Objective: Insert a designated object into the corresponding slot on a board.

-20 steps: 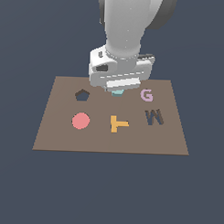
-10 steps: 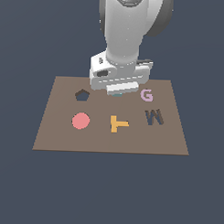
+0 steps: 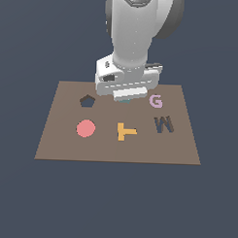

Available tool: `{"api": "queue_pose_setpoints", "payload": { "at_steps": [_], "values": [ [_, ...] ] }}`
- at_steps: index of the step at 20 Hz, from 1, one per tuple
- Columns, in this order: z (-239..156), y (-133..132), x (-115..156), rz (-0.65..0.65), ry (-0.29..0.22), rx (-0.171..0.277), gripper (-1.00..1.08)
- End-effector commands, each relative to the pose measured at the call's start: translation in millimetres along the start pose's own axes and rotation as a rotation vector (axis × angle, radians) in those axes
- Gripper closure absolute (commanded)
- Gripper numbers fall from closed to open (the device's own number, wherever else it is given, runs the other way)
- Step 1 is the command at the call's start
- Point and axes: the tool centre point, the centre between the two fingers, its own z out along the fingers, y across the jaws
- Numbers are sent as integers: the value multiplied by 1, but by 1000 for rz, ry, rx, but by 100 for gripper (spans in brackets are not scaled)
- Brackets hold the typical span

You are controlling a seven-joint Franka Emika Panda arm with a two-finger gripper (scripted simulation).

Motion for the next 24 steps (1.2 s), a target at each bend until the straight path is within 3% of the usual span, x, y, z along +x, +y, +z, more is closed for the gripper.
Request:
{"api": "queue_pose_setpoints", "payload": {
  "at_steps": [1, 12, 18, 24],
  "values": [
    [0, 0, 0, 0, 0, 0, 108],
    [-1, 16, 9, 134, 0, 0, 108],
    [-3, 41, 17, 321, 0, 0, 108],
    [-6, 78, 20, 586, 0, 0, 108]
  ]
}}
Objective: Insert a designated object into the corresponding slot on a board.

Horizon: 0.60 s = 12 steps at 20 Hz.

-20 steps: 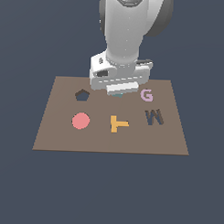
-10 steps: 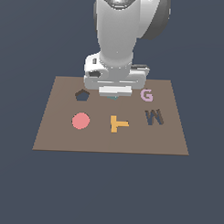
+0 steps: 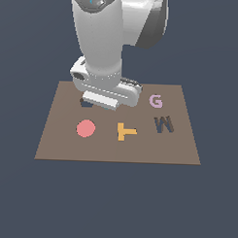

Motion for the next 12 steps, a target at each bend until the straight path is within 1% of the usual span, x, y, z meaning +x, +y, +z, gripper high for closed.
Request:
{"api": "queue_pose_setpoints", "payload": {
  "at_steps": [1, 6, 12],
  "values": [
    [-1, 14, 8, 116, 0, 0, 108],
    [-3, 40, 16, 305, 0, 0, 108],
    [-4, 62, 18, 460, 0, 0, 108]
  ]
}}
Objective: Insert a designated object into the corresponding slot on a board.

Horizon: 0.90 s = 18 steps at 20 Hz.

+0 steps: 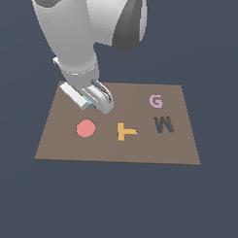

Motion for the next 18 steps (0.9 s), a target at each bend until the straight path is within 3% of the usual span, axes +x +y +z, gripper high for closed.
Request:
{"api": "queue_pose_setpoints", "payload": {
  "at_steps": [1, 17, 18],
  "values": [
    [-1, 6, 3, 54, 0, 0, 108],
    [9, 15, 6, 119, -2, 0, 108],
    [9, 15, 6, 119, -2, 0, -92]
  ]
}}
